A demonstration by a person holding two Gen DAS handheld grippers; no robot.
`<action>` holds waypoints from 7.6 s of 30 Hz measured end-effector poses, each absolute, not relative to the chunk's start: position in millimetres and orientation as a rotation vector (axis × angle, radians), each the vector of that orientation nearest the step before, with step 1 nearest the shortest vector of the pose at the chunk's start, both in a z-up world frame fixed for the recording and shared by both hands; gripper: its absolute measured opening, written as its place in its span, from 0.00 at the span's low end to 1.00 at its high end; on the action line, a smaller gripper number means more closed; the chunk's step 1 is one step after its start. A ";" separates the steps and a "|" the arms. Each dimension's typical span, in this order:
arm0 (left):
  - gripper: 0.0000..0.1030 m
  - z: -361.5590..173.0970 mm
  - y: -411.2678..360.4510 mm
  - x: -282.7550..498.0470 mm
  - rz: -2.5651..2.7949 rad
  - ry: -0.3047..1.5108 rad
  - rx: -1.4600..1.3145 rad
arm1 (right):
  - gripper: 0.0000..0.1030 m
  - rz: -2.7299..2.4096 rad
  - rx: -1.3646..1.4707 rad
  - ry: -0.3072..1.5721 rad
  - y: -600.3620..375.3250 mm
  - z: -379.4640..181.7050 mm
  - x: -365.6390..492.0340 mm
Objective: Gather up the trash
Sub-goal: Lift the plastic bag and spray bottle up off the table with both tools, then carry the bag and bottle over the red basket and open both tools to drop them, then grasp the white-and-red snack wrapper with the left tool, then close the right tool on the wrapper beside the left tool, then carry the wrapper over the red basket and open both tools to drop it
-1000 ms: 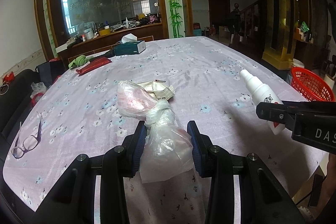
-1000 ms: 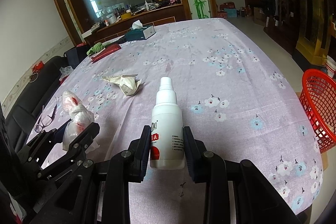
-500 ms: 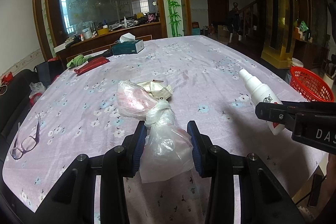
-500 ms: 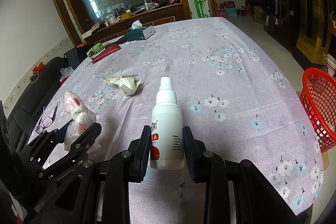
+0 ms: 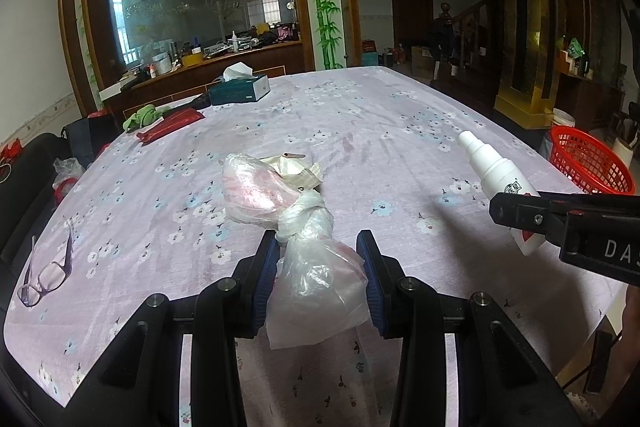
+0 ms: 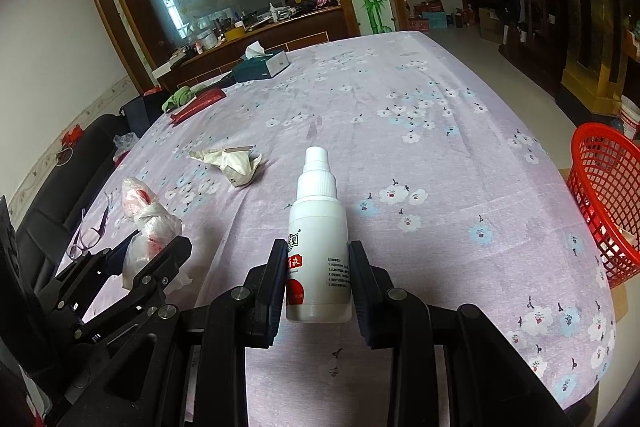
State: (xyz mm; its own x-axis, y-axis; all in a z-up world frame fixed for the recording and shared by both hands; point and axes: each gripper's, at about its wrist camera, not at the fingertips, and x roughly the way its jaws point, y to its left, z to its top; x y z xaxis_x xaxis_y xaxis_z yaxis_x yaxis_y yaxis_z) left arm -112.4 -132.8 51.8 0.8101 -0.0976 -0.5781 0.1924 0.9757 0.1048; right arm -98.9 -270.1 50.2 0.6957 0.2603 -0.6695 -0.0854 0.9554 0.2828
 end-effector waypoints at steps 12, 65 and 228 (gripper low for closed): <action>0.37 53.9 -141.5 -109.4 -0.183 0.621 0.172 | 0.31 0.174 0.270 0.783 -287.4 48.3 -99.3; 0.37 89.2 -349.9 -95.7 -0.698 0.731 0.216 | 0.31 -0.214 0.589 0.641 -544.3 56.4 -154.6; 0.79 87.0 -479.0 -28.8 -0.990 0.841 0.192 | 0.39 -0.196 0.673 0.560 -595.8 96.5 -152.3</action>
